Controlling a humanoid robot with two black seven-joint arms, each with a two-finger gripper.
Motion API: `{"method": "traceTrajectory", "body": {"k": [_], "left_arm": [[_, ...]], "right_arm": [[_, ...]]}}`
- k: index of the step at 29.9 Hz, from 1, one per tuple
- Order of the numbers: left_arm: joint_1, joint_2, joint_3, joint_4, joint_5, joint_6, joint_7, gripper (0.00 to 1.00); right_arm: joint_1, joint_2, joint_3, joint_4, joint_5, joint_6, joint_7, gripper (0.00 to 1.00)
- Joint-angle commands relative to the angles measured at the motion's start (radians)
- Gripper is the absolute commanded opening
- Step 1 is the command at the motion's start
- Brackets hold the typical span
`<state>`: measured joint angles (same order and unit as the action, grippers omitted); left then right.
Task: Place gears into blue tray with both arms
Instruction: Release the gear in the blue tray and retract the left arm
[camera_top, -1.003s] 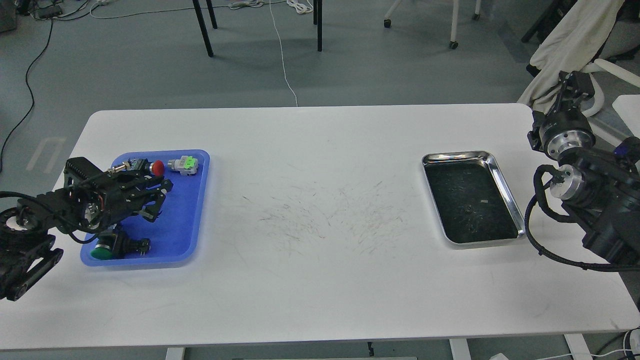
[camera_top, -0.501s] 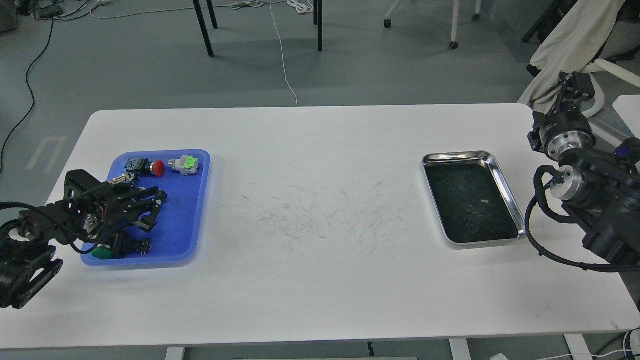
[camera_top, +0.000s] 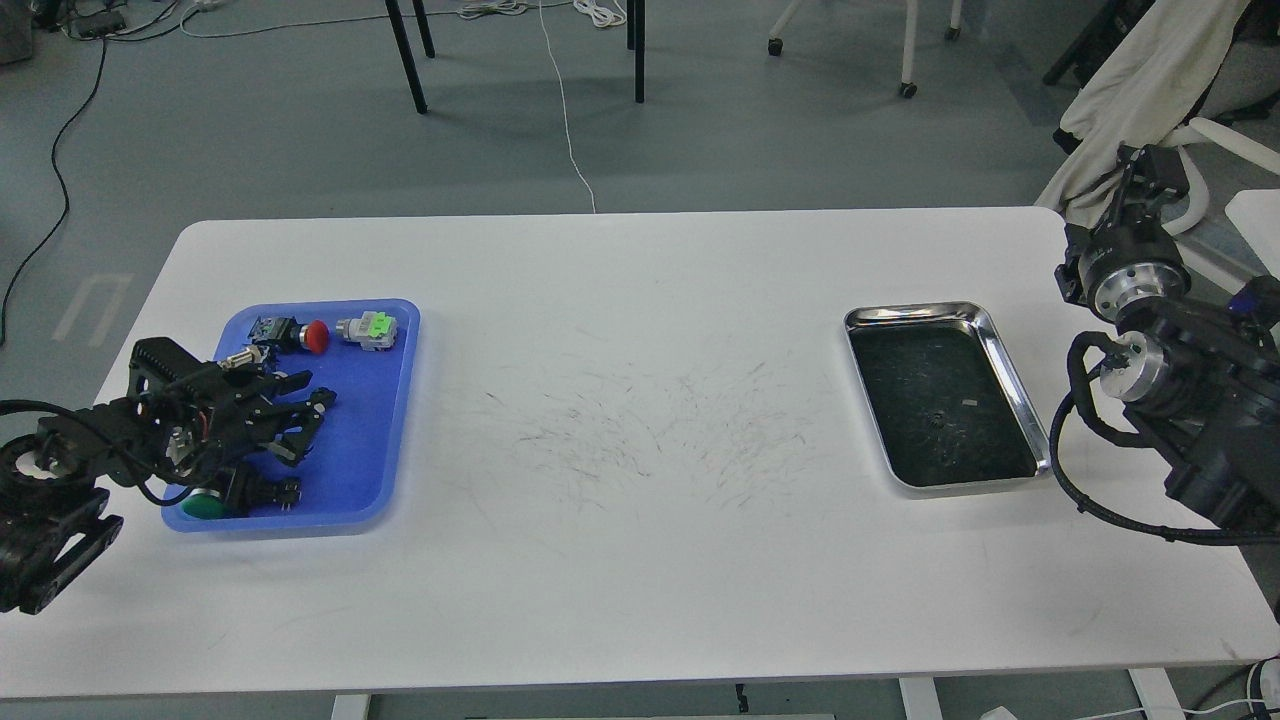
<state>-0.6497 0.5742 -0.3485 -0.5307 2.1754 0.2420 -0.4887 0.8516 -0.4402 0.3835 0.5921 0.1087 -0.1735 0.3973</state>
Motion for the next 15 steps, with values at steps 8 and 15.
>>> {"method": "traceTrajectory", "body": {"k": [8,15], "left_arm": [[-0.090,0.055,0.003,-0.002,-0.334,-0.035,0.000,0.53],[-0.203,0.121,0.002,-0.017,-0.645,-0.145,0.000,0.59]], "right_arm": [[0.000,0.000,0.000,0.000,-0.001,0.000,0.000,0.97],[0.004,0.000,0.000,0.001,-0.001,0.000,0.000,0.98]]}}
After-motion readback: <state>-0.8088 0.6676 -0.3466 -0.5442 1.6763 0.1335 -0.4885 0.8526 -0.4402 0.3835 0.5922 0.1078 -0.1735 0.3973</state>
